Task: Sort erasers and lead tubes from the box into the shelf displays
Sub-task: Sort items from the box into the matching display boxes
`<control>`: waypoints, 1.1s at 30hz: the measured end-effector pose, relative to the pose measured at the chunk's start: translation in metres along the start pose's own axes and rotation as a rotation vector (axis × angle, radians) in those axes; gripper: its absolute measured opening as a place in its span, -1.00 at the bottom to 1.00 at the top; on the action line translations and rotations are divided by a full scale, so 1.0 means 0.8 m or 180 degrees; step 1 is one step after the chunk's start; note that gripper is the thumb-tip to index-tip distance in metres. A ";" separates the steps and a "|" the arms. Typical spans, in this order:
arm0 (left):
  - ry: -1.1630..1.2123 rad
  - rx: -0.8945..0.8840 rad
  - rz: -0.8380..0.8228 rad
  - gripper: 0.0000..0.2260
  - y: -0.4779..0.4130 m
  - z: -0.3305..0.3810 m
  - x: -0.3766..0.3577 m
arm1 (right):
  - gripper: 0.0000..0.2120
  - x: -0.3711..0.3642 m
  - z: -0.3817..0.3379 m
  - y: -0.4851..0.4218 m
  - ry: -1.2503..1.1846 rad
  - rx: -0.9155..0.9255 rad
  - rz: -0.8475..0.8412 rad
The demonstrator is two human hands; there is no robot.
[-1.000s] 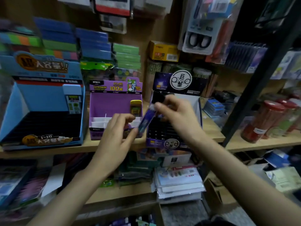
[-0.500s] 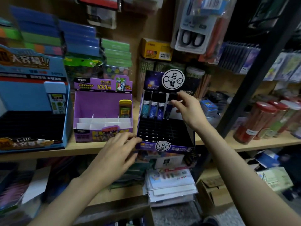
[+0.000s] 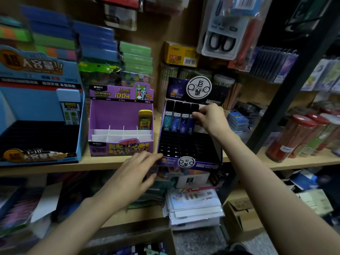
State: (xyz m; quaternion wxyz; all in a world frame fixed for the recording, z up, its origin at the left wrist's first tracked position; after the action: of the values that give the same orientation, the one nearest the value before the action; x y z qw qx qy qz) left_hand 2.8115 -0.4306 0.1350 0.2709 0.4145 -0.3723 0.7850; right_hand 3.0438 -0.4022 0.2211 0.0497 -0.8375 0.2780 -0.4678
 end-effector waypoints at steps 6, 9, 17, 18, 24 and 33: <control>0.0076 0.0030 0.0188 -0.64 0.027 0.002 0.025 | -0.67 0.017 -0.013 0.019 0.0648 -0.0008 -0.0097; 0.0315 0.0251 0.0059 -0.74 0.058 -0.014 0.021 | -0.72 0.033 -0.031 0.060 0.0775 0.0371 0.0153; 0.0618 0.1292 -0.0953 -0.87 0.194 -0.108 -0.073 | -0.84 -0.055 -0.060 0.235 0.0014 0.1005 -0.0968; 0.0786 0.1498 -0.0959 -0.89 0.215 -0.115 -0.091 | -0.84 -0.082 -0.050 0.254 0.0072 0.0959 -0.1199; 0.1156 0.2707 -0.1128 -0.86 0.343 -0.143 -0.209 | -0.81 -0.266 0.070 0.379 0.0828 0.0205 -0.2792; 0.0506 0.2802 -0.0892 -0.68 0.393 -0.195 -0.255 | -0.69 -0.389 0.160 0.446 0.0240 -0.0856 -0.2797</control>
State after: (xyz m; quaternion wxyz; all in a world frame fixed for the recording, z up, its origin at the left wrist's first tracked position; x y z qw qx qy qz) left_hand 2.6146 -0.5090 -0.2112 0.2004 0.4748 0.0775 0.8534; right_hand 2.8712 -0.5654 -0.2084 -0.2725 -0.8574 -0.0436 -0.4345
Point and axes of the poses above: each hand's wrist, its own y-axis away from the middle knuckle, its own x-axis out of the back of the hand, z = x × y, the point moved 6 cm from there along -y, towards the middle knuckle
